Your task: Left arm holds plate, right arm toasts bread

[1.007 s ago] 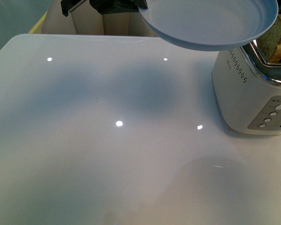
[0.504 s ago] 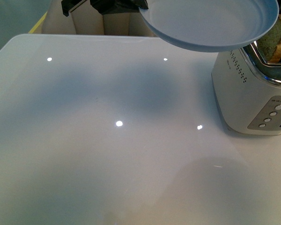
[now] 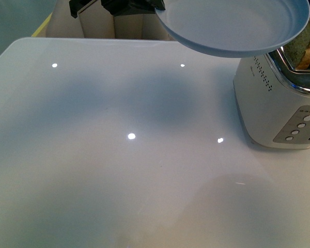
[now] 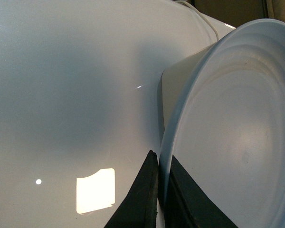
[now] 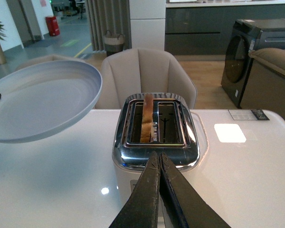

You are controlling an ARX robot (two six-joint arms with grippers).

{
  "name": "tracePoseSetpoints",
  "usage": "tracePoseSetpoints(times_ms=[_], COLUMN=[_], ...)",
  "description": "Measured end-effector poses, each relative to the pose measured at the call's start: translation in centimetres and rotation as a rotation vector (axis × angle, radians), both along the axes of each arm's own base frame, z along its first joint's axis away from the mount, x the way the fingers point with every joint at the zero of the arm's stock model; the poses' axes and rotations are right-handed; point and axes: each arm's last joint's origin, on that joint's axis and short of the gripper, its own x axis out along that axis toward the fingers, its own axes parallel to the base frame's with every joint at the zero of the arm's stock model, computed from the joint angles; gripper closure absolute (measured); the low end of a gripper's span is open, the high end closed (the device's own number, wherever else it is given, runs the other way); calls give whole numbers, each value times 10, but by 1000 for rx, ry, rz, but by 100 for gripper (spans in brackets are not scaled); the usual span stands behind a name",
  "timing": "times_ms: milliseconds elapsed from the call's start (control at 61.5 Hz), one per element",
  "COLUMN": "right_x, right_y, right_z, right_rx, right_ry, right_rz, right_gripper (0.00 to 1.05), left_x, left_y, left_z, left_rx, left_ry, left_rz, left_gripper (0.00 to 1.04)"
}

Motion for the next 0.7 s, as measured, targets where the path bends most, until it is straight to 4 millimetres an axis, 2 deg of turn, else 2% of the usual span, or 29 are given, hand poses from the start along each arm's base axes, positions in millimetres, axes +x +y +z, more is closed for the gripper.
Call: tracePoseSetpoints(times_ms=[617, 650, 699], right_x=[-16, -16, -16], right_y=[0, 0, 0], right_z=[-3, -3, -3], right_rx=[0, 0, 0], right_ry=[6, 6, 6], right_rz=[1, 2, 2], right_gripper=[103, 101, 92], left_x=[-2, -2, -2], left_y=[-2, -2, -2], left_z=[-3, -3, -3], left_rx=[5, 5, 6], left_ry=[7, 8, 9], left_rz=[-5, -5, -5], left_gripper=[102, 102, 102])
